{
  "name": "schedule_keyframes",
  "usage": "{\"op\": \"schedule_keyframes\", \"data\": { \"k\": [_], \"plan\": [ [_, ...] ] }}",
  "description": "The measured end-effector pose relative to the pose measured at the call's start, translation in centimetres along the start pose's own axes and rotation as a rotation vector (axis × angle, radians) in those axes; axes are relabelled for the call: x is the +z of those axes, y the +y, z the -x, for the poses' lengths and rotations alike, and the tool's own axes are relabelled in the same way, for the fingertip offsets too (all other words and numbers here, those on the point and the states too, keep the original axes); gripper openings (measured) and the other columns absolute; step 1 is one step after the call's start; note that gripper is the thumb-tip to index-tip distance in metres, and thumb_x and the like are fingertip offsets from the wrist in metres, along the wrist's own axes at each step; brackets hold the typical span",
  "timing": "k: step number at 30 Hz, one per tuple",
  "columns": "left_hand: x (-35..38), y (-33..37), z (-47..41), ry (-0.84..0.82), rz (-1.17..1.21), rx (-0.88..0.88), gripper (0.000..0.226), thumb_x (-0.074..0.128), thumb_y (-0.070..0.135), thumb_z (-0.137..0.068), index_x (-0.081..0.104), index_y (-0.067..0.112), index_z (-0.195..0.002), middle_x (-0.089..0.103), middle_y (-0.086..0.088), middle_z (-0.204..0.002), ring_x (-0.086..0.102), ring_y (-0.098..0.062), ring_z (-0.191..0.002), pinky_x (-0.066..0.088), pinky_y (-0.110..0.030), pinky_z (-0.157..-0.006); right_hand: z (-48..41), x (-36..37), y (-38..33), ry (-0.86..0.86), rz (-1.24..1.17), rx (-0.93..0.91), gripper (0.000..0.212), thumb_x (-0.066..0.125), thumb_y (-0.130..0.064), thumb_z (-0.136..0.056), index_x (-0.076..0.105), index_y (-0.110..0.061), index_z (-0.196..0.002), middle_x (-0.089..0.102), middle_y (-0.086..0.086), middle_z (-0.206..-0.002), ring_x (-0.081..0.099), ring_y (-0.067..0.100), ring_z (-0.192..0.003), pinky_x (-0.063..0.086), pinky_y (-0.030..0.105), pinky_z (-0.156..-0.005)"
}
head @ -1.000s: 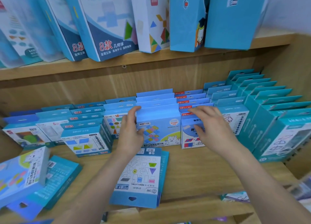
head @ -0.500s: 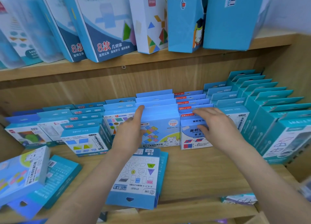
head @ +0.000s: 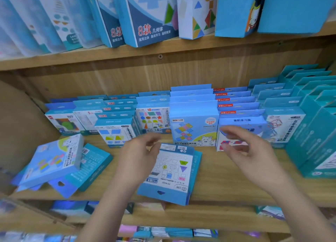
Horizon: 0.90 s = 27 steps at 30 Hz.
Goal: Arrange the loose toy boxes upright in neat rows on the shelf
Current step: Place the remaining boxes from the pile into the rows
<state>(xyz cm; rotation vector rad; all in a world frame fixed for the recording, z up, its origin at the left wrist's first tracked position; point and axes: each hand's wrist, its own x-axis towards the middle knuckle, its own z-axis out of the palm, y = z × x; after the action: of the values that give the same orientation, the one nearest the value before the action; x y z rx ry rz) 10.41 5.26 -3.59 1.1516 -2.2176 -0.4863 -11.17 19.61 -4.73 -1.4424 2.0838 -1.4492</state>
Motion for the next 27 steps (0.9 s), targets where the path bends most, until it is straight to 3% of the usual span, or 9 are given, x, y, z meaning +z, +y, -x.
{"op": "schedule_keyframes", "data": {
  "k": [3,8,12,14,16,19,23,25,27],
  "plan": [
    [-0.8,-1.7,3.3,-0.01,0.014,-0.09,0.015,0.063,0.027,-0.087,0.069,0.031,-0.101,0.066,0.021,-0.095,0.063,-0.004,-0.087,0.051,-0.027,-0.08,1.5,2.7,0.5,-0.129,-0.201,0.087,0.041,0.067,-0.009,-0.084,0.06,-0.044,-0.104,0.066,-0.016,-0.107,0.059,-0.002,-0.102,0.048,0.011,-0.078],
    [-0.5,-3.3,6.0,-0.192,0.124,-0.198,0.038,0.068,0.038,-0.082,0.052,0.045,-0.116,0.055,0.028,-0.109,0.051,0.002,-0.107,0.049,-0.025,-0.086,3.0,5.5,0.5,-0.29,-0.185,0.077,0.041,0.064,-0.014,-0.087,0.055,-0.043,-0.115,0.06,-0.02,-0.12,0.053,-0.007,-0.109,0.049,0.014,-0.081],
    [-0.4,-3.9,7.1,-0.397,0.189,-0.131,0.072,0.081,0.029,-0.071,0.044,0.039,-0.131,0.019,0.044,-0.127,0.029,0.017,-0.123,0.03,-0.012,-0.105,3.5,6.3,0.2,-0.362,-0.116,0.029,0.052,0.058,-0.005,-0.089,0.05,-0.046,-0.12,0.048,-0.025,-0.129,0.045,-0.015,-0.114,0.045,0.007,-0.084],
    [0.0,-4.5,7.4,-0.419,0.107,-0.058,0.073,0.081,0.025,-0.071,0.045,0.038,-0.134,0.014,0.041,-0.136,0.025,0.011,-0.13,0.026,-0.013,-0.109,3.6,6.7,0.6,-0.38,-0.023,-0.016,0.057,0.057,-0.002,-0.088,0.049,-0.046,-0.124,0.043,-0.024,-0.136,0.04,-0.009,-0.124,0.046,0.016,-0.093],
    [0.4,-5.1,7.6,-0.364,0.068,-0.018,0.066,0.076,0.017,-0.077,0.049,0.038,-0.133,0.02,0.032,-0.144,0.031,0.004,-0.134,0.03,-0.015,-0.108,3.8,7.0,1.1,-0.392,0.063,-0.049,0.058,0.056,-0.003,-0.088,0.048,-0.044,-0.129,0.039,-0.023,-0.14,0.034,-0.003,-0.131,0.043,0.029,-0.102],
    [0.6,-5.7,7.9,-0.276,0.025,0.086,0.056,0.06,0.003,-0.082,0.057,0.036,-0.127,0.034,0.027,-0.14,0.043,0.003,-0.126,0.032,-0.01,-0.102,4.0,7.1,1.3,-0.412,0.131,-0.078,0.06,0.056,-0.005,-0.087,0.046,-0.043,-0.132,0.033,-0.025,-0.143,0.027,-0.002,-0.134,0.036,0.03,-0.108],
    [-0.8,-4.9,6.7,0.004,0.008,0.23,0.04,0.056,0.006,-0.076,0.07,0.024,-0.109,0.064,0.017,-0.117,0.058,0.002,-0.106,0.041,-0.008,-0.092,3.6,6.9,0.1,-0.375,0.191,-0.205,0.061,0.071,-0.018,-0.08,0.047,-0.043,-0.13,0.034,-0.029,-0.14,0.024,-0.002,-0.134,0.019,0.015,-0.11],
    [-2.2,-3.1,5.4,0.131,0.067,0.147,0.018,0.066,0.017,-0.081,0.072,0.029,-0.093,0.069,0.026,-0.088,0.062,0.003,-0.083,0.048,-0.011,-0.075,3.0,6.6,-1.0,-0.248,0.129,-0.249,0.049,0.073,-0.026,-0.079,0.056,-0.038,-0.122,0.047,-0.03,-0.13,0.038,-0.004,-0.126,0.027,0.012,-0.104],
    [-3.6,-1.2,4.1,0.207,0.214,-0.009,0.003,0.071,0.031,-0.081,0.068,0.032,-0.082,0.066,0.019,-0.07,0.059,-0.005,-0.062,0.048,-0.023,-0.057,2.2,6.2,-2.6,-0.142,-0.018,-0.171,0.032,0.071,-0.027,-0.082,0.063,-0.037,-0.112,0.062,-0.03,-0.11,0.053,-0.008,-0.107,0.042,0.011,-0.088]
  ]
}}
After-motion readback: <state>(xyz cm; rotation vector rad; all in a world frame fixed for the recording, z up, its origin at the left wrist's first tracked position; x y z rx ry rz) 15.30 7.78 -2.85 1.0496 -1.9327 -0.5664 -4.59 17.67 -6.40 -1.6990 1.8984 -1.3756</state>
